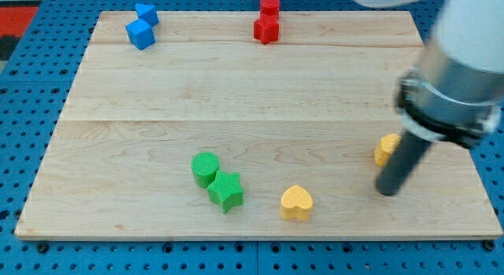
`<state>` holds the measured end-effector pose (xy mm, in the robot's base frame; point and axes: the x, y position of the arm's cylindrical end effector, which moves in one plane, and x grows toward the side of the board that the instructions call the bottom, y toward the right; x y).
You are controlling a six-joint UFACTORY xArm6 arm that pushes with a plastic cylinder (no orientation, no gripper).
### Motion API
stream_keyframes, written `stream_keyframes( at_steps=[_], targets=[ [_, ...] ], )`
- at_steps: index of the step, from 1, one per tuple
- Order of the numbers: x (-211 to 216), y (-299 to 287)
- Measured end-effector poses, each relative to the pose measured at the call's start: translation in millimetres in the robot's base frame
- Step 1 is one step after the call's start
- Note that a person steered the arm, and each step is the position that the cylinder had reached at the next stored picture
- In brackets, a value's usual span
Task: Drag the yellow hexagon to the center
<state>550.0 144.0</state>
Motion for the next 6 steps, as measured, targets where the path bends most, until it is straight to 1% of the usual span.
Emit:
stream_keyframes(
  at_steps=[1, 2, 3, 4, 5, 6],
  targets=[
    [-4.2, -72.5],
    [8.4, -28.9],
    [-15.0, 67.3],
    [-47.5, 58.9],
    [-72.9, -6.8],
    [-113.7, -66.7]
  ],
)
